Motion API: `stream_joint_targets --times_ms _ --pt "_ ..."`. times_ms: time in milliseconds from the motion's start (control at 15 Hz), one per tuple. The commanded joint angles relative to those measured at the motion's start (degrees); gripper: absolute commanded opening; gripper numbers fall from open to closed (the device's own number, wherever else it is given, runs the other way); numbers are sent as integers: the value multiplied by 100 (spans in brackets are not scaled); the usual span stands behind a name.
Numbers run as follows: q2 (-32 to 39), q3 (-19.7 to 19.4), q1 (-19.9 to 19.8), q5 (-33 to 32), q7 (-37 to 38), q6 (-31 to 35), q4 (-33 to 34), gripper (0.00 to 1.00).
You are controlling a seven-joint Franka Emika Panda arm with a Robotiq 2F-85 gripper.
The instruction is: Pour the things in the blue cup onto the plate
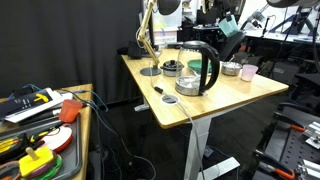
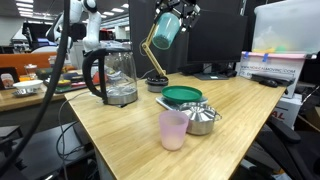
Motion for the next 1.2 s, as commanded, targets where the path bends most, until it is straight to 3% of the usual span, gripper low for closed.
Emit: stream_joint_targets --times_ms 0,67,933,1000,1133 --pt "166 161 -93 55 141 -20 347 54" --pt "184 127 -57 -44 67 -111 342 79" --pt "92 156 -44 -70 37 13 157 79" --pt "91 156 -44 -70 37 14 154 54" --pt "140 187 -96 19 178 66 190 54"
